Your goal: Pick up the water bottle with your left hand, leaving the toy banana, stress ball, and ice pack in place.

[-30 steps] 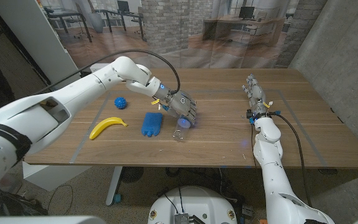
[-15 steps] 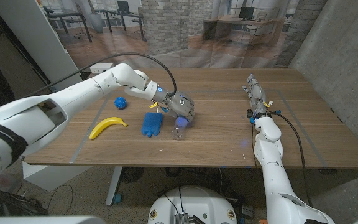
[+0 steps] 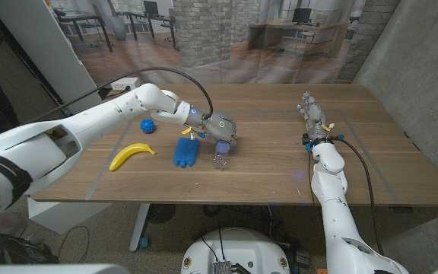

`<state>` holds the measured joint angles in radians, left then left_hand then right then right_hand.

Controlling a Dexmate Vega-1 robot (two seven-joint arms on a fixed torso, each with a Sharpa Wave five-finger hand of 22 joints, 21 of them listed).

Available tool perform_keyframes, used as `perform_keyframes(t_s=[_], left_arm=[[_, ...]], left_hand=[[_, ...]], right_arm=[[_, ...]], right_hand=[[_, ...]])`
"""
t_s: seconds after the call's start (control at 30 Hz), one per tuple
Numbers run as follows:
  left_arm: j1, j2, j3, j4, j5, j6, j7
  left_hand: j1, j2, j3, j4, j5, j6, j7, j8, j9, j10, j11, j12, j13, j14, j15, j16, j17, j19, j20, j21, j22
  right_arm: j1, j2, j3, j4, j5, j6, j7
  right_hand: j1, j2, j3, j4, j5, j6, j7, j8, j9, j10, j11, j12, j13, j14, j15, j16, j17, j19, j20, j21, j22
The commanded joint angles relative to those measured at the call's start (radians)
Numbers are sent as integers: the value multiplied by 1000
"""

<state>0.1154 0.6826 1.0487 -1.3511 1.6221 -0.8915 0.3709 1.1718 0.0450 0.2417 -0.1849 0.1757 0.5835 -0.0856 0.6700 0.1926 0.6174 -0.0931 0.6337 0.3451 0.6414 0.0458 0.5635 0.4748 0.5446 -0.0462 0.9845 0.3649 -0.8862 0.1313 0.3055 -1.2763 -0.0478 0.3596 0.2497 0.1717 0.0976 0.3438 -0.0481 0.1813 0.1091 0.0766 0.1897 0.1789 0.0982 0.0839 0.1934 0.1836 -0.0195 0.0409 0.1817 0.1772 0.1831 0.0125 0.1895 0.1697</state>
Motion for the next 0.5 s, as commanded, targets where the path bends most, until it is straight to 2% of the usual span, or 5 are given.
perform_keyframes(t_s=[0.03, 0.5], left_arm=[[20, 9, -36, -24, -44, 8, -28], [60, 20, -108, -73, -81, 14, -51]], left_hand=[[93, 73, 30, 15, 9, 144, -14, -2, 2, 69, -67, 5, 13, 115, -277, -1, 32, -4, -9, 16, 5], [128, 74, 32, 15, 9, 162, -14, -2, 4, 86, -71, 12, 28, 125, -280, 11, 73, -20, -15, 57, 6]], right_arm=[[-7, 2, -5, -16, -5, -6, 2], [-18, 5, -9, -35, -4, -7, 4]], right_hand=[[2, 3, 0, -4, 6, 8, 3, 1, 5, 7, 3, 0, 4, 2, 8, 4, 1, 4, -2, 6, 4], [-1, 2, -1, -3, 6, 8, 2, 2, 5, 7, 3, 0, 4, 2, 8, 4, 2, 4, -2, 6, 4]])
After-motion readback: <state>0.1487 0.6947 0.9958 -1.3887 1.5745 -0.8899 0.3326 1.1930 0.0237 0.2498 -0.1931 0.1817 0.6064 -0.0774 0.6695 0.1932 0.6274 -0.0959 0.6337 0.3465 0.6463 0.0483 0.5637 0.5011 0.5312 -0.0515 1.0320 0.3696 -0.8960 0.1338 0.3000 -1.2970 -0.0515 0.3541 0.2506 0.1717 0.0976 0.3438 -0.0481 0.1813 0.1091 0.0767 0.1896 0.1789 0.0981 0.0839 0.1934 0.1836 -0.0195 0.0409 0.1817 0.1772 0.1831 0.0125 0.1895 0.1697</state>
